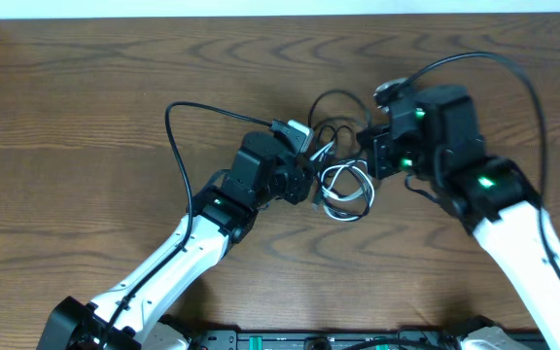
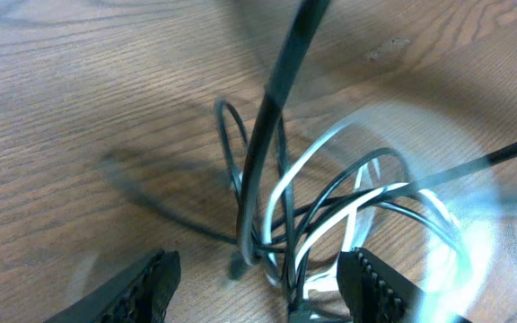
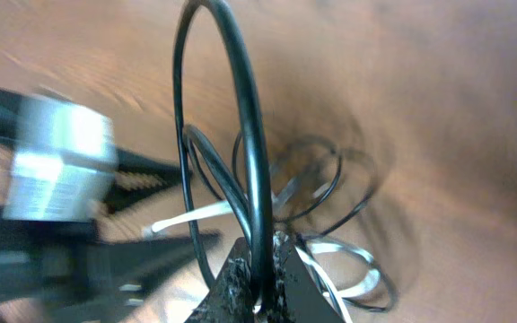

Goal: Untangle cables

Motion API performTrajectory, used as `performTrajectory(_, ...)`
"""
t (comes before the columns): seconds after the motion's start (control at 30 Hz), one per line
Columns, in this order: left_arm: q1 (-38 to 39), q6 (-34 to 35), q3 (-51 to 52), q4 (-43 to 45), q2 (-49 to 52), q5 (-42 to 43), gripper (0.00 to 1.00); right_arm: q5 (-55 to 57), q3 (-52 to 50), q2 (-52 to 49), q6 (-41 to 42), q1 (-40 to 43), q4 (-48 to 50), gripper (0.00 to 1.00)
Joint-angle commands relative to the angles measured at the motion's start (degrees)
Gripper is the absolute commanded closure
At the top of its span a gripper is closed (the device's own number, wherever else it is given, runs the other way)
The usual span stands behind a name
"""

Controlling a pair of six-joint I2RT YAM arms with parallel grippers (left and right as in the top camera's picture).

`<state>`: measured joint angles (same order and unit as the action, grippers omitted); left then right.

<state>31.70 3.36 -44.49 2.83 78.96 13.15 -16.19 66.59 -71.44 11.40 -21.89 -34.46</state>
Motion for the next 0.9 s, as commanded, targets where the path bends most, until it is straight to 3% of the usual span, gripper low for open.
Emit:
performTrajectory(0.0, -0.1, 0.1, -0.9, -0.2, -0.7, -0.8, 0.37, -1.1, 3.4, 5.8, -2.3, 0.0, 0.5, 0.98)
performTrajectory(0.07, -0.1, 0.1, -0.9, -0.2, -0.6, -0.8, 0.32, -0.8, 3.6, 8.3, -2.3, 0.0, 0.5, 0.99)
performTrajectory(0.33, -0.1, 0.1, -0.9, 0.1, -0.1, -0.8, 0.3, -3.8, 3.6, 16.0, -2.2, 0.0, 0.5, 0.99)
performTrajectory(0.77, 0.2, 0.3, -0.9, 8.2, 4.5, 3.6, 0.19, -5.2, 3.6, 17.4, -2.2, 0.0, 0.5, 0.99)
performTrajectory(0.87, 0.6, 0.3, -0.9, 10.9, 6.1, 8.1, 0.15, -5.2, 3.6, 17.4, -2.2, 0.0, 0.4, 0.9)
